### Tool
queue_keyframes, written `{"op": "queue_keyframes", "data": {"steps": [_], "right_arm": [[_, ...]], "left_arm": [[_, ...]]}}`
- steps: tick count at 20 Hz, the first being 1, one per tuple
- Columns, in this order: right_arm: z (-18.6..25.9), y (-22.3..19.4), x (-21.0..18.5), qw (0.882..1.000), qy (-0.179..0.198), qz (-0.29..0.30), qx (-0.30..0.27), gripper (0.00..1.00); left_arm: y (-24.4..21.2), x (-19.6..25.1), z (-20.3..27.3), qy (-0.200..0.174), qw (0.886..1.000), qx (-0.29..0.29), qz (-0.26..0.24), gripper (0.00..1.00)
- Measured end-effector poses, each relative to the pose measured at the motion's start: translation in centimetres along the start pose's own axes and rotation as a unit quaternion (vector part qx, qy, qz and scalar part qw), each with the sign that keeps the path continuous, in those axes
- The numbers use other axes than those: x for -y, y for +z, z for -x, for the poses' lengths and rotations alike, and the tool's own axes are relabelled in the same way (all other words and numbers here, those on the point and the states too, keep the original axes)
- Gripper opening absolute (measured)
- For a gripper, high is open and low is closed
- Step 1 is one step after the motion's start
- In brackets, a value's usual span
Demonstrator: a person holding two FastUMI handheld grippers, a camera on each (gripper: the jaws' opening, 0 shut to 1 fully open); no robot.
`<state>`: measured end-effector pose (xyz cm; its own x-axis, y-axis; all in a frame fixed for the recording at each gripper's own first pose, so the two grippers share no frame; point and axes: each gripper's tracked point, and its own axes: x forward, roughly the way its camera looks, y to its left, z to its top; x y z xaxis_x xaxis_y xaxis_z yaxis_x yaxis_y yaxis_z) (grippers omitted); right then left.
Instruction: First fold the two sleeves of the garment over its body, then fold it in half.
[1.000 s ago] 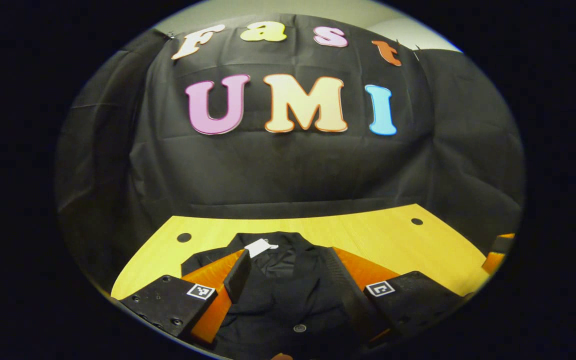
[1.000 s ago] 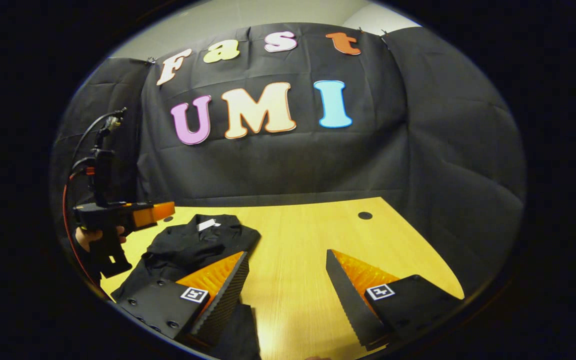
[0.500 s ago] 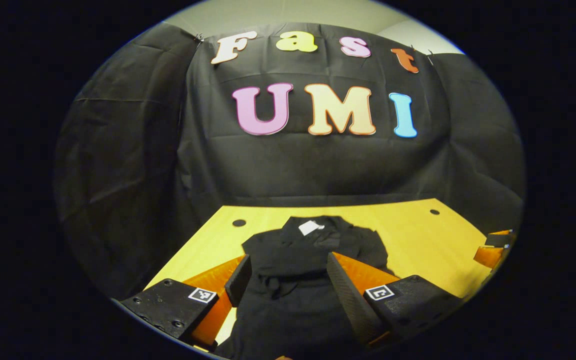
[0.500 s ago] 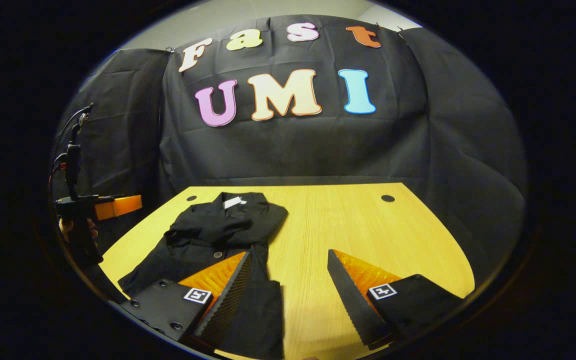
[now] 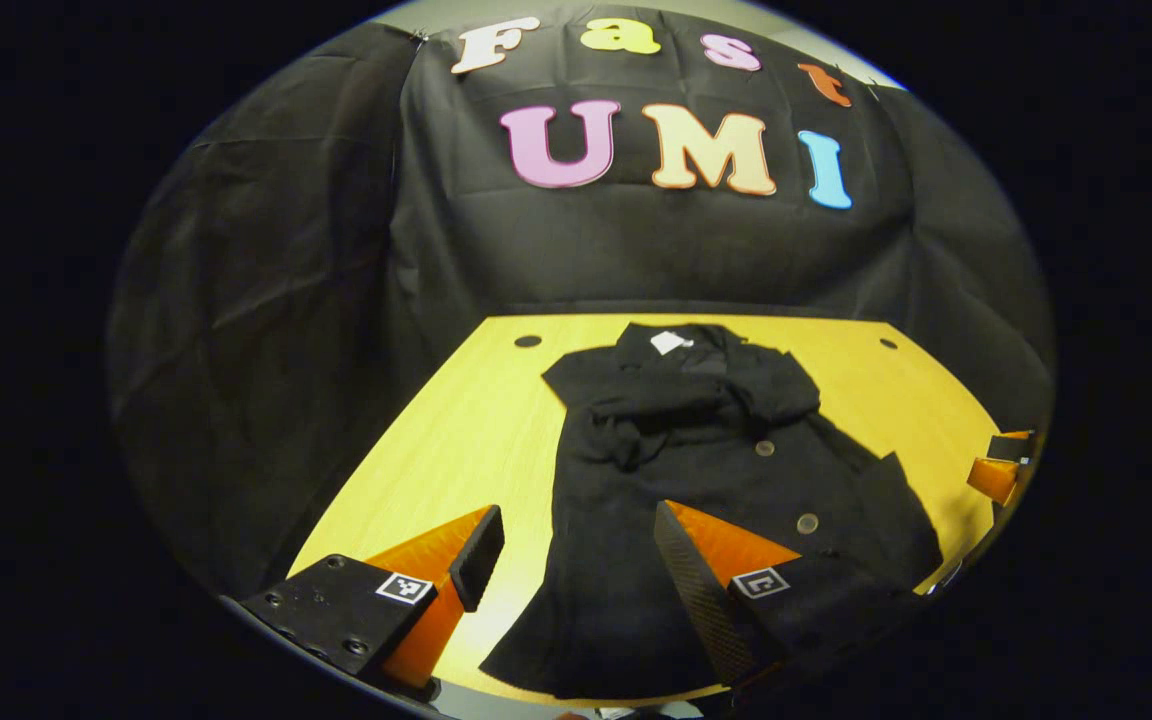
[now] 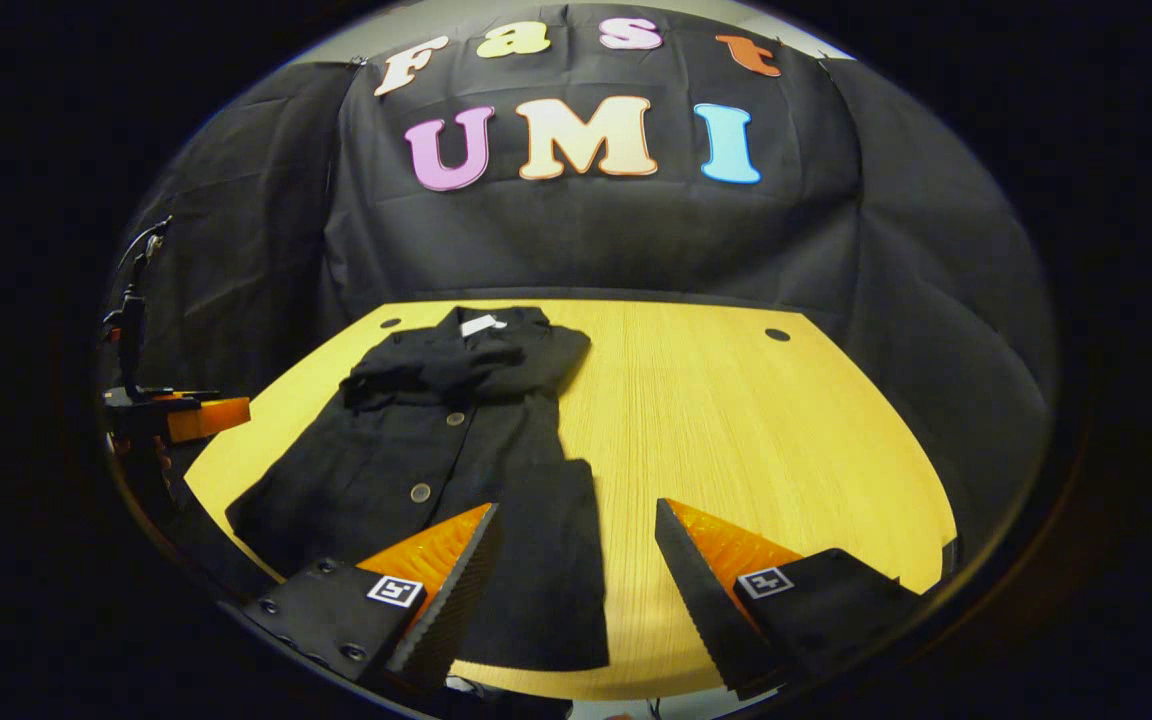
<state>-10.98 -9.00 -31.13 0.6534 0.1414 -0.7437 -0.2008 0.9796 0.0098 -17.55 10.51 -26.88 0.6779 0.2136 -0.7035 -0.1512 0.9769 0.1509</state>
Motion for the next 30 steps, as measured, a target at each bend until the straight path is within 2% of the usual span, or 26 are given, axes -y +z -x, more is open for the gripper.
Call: {"op": "queue_keyframes", "data": {"steps": [1,2,3,9,11,12,13,15,16,17,18,19,20,22,24,25,26,27,30], "right_arm": [[-0.1,-0.8,-0.1,1.000,-0.002,0.001,-0.008,0.98],[-0.1,-1.8,-0.3,1.000,-0.004,0.002,-0.018,0.95],[-0.1,-2.7,-0.4,1.000,-0.005,0.004,-0.027,0.98],[-0.8,-8.0,-0.3,0.995,-0.017,0.006,-0.096,0.95],[-1.0,-9.6,-0.2,0.993,-0.018,0.004,-0.117,0.98],[-1.1,-10.3,0.0,0.992,-0.019,0.004,-0.126,0.95],[-1.3,-10.7,0.2,0.991,-0.020,0.003,-0.134,0.98],[-1.3,-11.6,0.1,0.988,-0.018,0.000,-0.153,0.95],[-1.3,-11.8,0.0,0.987,-0.014,-0.005,-0.157,0.99],[-1.6,-11.6,-0.1,0.987,-0.010,-0.010,-0.158,0.99],[-1.6,-11.6,-0.1,0.987,-0.005,-0.008,-0.158,0.99],[-1.5,-11.4,-0.4,0.987,0.005,-0.002,-0.159,0.95],[-1.9,-11.3,-0.9,0.987,0.013,0.006,-0.160,0.77],[-2.0,-11.3,-1.9,0.986,0.034,0.013,-0.161,0.42],[-2.1,-11.3,-2.2,0.986,0.038,0.017,-0.161,0.06],[-2.2,-11.3,-2.2,0.986,0.043,0.019,-0.163,0.08],[-2.1,-11.4,-2.3,0.985,0.048,0.013,-0.168,0.03],[-2.1,-11.2,-2.3,0.984,0.052,0.010,-0.169,0.03],[-2.0,-10.7,-2.2,0.984,0.061,0.005,-0.167,0.02]], "left_arm": [[-1.6,-0.4,0.1,0.000,1.000,-0.015,-0.001,0.93],[-3.0,-0.6,0.2,-0.004,0.999,-0.032,-0.001,0.93],[-4.6,-0.6,0.3,-0.006,0.999,-0.053,-0.001,0.93],[-10.7,-1.8,1.1,-0.008,0.993,-0.119,0.000,0.94],[-12.0,-2.0,1.0,-0.007,0.991,-0.134,-0.001,0.94],[-12.6,-2.0,0.9,-0.008,0.990,-0.142,0.000,0.94],[-13.3,-1.8,1.0,-0.011,0.988,-0.154,0.005,0.94],[-13.0,-1.6,0.9,-0.016,0.989,-0.145,0.015,0.95],[-13.0,-1.5,1.0,-0.019,0.989,-0.147,0.022,0.93],[-12.9,-1.5,0.9,-0.019,0.989,-0.145,0.025,0.96],[-13.3,-1.5,1.2,-0.019,0.989,-0.144,0.028,0.96],[-12.9,-1.4,1.1,-0.023,0.990,-0.135,0.023,0.93],[-13.0,-0.7,1.2,-0.035,0.991,-0.129,0.016,0.91],[-12.8,0.7,1.1,-0.058,0.992,-0.114,0.002,0.69],[-12.7,1.5,0.9,-0.072,0.992,-0.105,0.003,0.28],[-12.7,1.6,0.6,-0.070,0.992,-0.106,0.006,0.08],[-12.7,1.6,0.5,-0.069,0.992,-0.108,0.013,0.03],[-12.7,1.6,0.7,-0.071,0.991,-0.114,0.023,0.00],[-12.5,1.5,0.9,-0.066,0.989,-0.121,0.053,0.00]]}}
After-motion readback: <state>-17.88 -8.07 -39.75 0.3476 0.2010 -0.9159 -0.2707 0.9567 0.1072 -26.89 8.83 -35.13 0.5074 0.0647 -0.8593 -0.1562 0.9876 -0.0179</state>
